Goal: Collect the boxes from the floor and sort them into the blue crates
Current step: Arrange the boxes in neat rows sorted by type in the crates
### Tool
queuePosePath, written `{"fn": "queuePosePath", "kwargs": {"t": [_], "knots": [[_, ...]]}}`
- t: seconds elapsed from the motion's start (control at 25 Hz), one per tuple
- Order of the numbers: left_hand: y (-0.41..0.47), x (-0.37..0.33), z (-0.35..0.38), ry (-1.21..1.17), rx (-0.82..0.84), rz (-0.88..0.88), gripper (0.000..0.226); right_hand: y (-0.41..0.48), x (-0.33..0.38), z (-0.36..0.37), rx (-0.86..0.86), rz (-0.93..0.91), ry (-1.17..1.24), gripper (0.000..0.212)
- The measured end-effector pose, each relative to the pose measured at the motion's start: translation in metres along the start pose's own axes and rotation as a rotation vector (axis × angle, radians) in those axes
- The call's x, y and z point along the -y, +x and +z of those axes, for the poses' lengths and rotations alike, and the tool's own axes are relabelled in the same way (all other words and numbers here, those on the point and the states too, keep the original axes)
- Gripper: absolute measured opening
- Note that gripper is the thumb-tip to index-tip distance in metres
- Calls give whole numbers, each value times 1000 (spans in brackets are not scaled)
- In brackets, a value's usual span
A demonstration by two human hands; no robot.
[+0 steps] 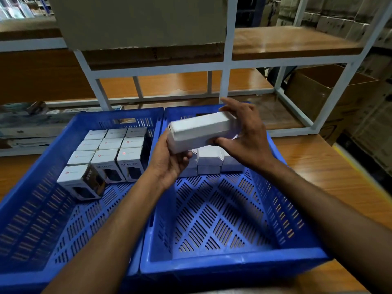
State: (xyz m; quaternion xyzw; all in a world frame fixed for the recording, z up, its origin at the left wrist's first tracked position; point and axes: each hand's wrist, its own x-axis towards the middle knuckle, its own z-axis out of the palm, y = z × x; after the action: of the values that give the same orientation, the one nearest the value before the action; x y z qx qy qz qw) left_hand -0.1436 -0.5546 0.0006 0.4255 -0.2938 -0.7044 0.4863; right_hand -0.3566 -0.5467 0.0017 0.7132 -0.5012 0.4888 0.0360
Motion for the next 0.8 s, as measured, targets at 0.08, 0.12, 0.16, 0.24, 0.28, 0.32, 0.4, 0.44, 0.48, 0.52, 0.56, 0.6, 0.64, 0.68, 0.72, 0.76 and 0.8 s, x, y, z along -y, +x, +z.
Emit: {"fn": "queuePosePath", "kwargs": {"t": [0.08, 0.12, 0.16, 0.24, 0.28, 0.32, 0.4, 0.44, 0.48, 0.52, 0.56, 0.6, 0.64, 0.68, 0.72, 0.76, 0.8], "knots": [[1, 2, -1, 78, 4, -6, 61, -1, -1, 0, 13, 69, 33, 81], [2, 4, -1, 115, 0, -2, 68, -1, -1, 1, 31, 131, 93, 73], [3, 5, -1, 140, 4, 5, 75, -2, -1, 3, 71, 223, 174, 65], [5, 6, -1, 150, 48, 34, 84, -3, -3, 5, 202, 408, 289, 51], [4, 5, 0, 152, 80, 59, 82, -3, -4, 7, 267, 487, 333, 44], [3, 5, 2, 162, 113, 89, 74, -2, -4, 7, 324, 581, 417, 38], [-1, 4, 6, 206, 173, 150, 43, 1, -3, 6, 422, 857, 704, 40], [-3, 5, 8, 241, 195, 179, 30, 3, -2, 3, 460, 984, 885, 42], [-3, 5, 9, 282, 211, 209, 25, 4, -3, 0, 491, 1077, 1067, 42], [-3, 7, 9, 316, 217, 233, 25, 4, -4, -3, 524, 1147, 1236, 40], [-2, 8, 10, 339, 211, 244, 26, 4, -6, -4, 558, 1198, 1386, 41], [-2, 9, 9, 348, 193, 241, 26, 4, -8, -5, 586, 1240, 1512, 43], [0, 10, 9, 348, 158, 231, 25, 4, -9, -4, 592, 1286, 1612, 46], [1, 10, 8, 340, 113, 222, 24, 4, -10, -2, 586, 1332, 1695, 49], [3, 10, 7, 329, 70, 215, 25, 4, -11, -1, 572, 1369, 1760, 51], [5, 11, 7, 312, 33, 210, 25, 4, -12, -1, 553, 1396, 1803, 53], [7, 11, 6, 290, 4, 204, 26, 5, -12, -2, 530, 1413, 1815, 53]]}}
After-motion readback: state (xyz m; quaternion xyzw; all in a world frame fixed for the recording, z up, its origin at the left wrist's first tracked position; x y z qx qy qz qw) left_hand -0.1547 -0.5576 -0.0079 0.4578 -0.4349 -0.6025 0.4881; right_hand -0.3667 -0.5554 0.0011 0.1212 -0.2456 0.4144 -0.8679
